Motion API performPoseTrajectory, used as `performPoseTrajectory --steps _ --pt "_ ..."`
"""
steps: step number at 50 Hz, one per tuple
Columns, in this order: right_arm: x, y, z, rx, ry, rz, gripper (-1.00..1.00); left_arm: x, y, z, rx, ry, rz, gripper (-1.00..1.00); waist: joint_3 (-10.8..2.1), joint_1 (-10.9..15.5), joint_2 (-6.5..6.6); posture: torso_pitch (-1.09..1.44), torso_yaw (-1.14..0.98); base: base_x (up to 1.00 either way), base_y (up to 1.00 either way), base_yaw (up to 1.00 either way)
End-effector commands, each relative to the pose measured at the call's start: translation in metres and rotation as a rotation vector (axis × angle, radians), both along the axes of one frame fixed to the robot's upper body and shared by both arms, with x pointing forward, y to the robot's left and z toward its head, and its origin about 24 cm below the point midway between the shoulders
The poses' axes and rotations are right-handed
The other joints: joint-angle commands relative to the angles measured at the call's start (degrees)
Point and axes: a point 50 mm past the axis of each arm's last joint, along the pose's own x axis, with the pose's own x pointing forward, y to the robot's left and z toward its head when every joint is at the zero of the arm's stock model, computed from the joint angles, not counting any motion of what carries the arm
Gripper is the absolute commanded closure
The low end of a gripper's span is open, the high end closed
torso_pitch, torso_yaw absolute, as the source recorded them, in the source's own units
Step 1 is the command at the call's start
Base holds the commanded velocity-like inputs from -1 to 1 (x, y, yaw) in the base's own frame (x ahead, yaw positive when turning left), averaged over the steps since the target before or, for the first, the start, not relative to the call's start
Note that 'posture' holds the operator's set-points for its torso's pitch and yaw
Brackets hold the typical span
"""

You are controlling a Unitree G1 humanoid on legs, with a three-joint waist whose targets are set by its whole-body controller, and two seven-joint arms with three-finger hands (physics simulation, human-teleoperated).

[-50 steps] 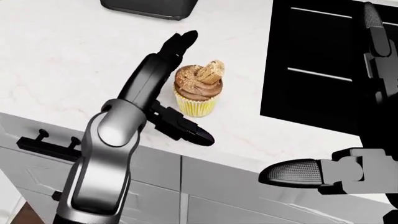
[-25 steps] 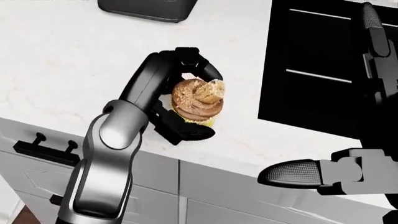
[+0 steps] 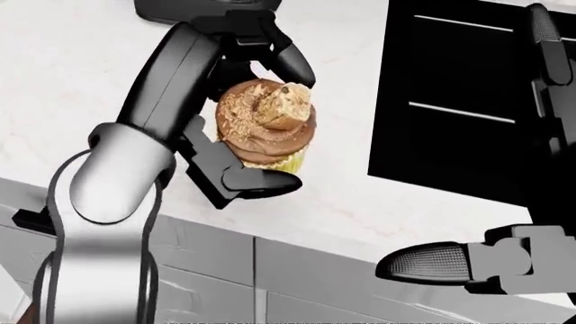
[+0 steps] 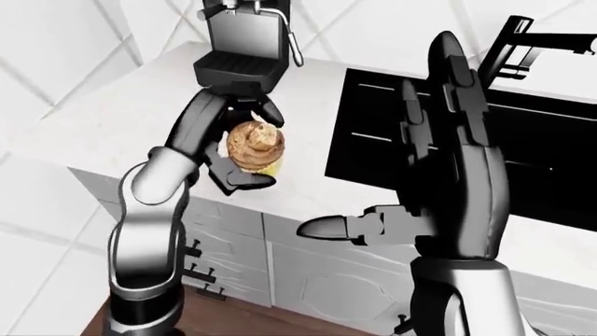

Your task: Pick up the bowl with cake and place it on the tray. Pick up the cupcake and place it on the tray.

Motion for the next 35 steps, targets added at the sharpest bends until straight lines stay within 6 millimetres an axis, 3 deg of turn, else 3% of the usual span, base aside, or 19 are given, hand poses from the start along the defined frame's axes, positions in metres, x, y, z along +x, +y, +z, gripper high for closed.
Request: performPoseTrajectory --steps 1,5,9,10,12,16,18,21,24,26,27,28,29,30,31,34,35 --pt "-0.004 -0.003 0.009 0.008 -0.063 -0.01 -1.0 -0.01 0.002 0.02 -0.014 -0.059 -0.003 1.0 -0.98 0.02 -0.22 0.0 0.0 0.0 0.0 0.0" --pt "-0.006 -0.006 0.012 0.018 -0.065 -0.016 -1.0 -0.02 0.003 0.032 -0.024 -0.082 -0.004 1.0 -0.74 0.03 -0.27 0.0 0.0 0.0 0.0 0.0" --pt "-0.006 -0.007 0.01 0.021 -0.055 -0.021 -1.0 -0.024 0.003 0.031 -0.02 -0.086 -0.007 1.0 -0.49 0.07 -0.4 0.0 0.0 0.0 0.0 0.0" --pt "-0.006 -0.007 0.009 0.022 -0.052 -0.022 -1.0 -0.023 0.003 0.03 -0.022 -0.085 -0.005 1.0 -1.29 -0.06 -0.11 0.0 0.0 0.0 -0.07 0.0" --pt "-0.007 -0.009 0.006 0.025 -0.047 -0.025 -1.0 -0.022 0.004 0.027 -0.016 -0.081 -0.003 1.0 -0.51 0.45 1.28 0.0 0.0 -0.03 -0.29 0.0" --pt "-0.007 -0.009 0.004 0.025 -0.041 -0.029 -1.0 -0.024 0.008 0.031 -0.024 -0.085 0.005 1.0 -1.08 1.15 4.52 0.0 0.0 -0.14 -0.5 0.0" --pt "-0.008 -0.009 0.005 0.024 -0.043 -0.028 -1.0 -0.025 0.009 0.031 -0.028 -0.086 0.006 1.0 -1.0 1.25 4.72 0.0 0.0 -0.18 -0.59 0.0" --pt "-0.009 -0.009 0.005 0.027 -0.046 -0.025 -1.0 -0.025 0.012 0.028 -0.027 -0.085 0.013 1.0 -0.27 1.25 3.79 0.0 0.0 -0.18 -0.59 0.0" --pt "-0.009 -0.009 0.005 0.028 -0.045 -0.026 -1.0 -0.026 0.013 0.032 -0.028 -0.09 0.016 1.0 -0.04 1.27 1.74 0.0 0.0 -0.18 -0.58 0.0" --pt "-0.01 -0.01 0.006 0.03 -0.046 -0.021 -1.0 -0.025 0.013 0.032 -0.027 -0.091 0.017 1.0 -0.4 1.54 -0.74 0.0 0.0 -0.18 -0.61 0.0" --pt "-0.01 -0.01 0.006 0.028 -0.043 -0.022 -1.0 -0.026 0.012 0.032 -0.028 -0.092 0.016 1.0 -1.08 1.65 -3.29 0.0 0.0 -0.18 -0.79 0.0" --pt "-0.01 -0.01 0.005 0.028 -0.04 -0.022 -1.0 -0.026 0.012 0.033 -0.028 -0.092 0.016 1.0 -0.38 1.72 -4.42 0.0 0.0 -0.18 -0.91 0.0" --pt "-0.009 -0.01 0.005 0.029 -0.036 -0.023 -1.0 -0.026 0.012 0.032 -0.027 -0.092 0.015 1.0 -0.53 -0.57 -1.23 0.0 0.0 -0.18 0.0 -1.0" --pt "-0.009 -0.01 0.005 0.03 -0.032 -0.024 -1.0 -0.026 0.012 0.033 -0.027 -0.093 0.016 1.0 -1.89 0.31 -4.14 0.0 0.0 -0.18 0.0 -1.0" --pt "-0.009 -0.01 0.004 0.031 -0.025 -0.031 -1.0 -0.026 0.012 0.034 -0.027 -0.093 0.016 1.0 -2.66 -0.18 -5.06 0.0 0.0 -0.18 0.0 -1.0" --pt "-0.008 -0.01 0.004 0.032 -0.021 -0.034 -1.0 -0.026 0.013 0.034 -0.027 -0.094 0.017 1.0 -2.22 -1.44 -4.72 0.0 0.0 -0.17 0.0 -1.0" --pt "-0.008 -0.01 0.003 0.032 -0.02 -0.034 -1.0 -0.025 0.013 0.034 -0.028 -0.093 0.018 1.0 -1.97 -1.76 -3.88 0.0 0.0 -0.17 0.0 -1.0"
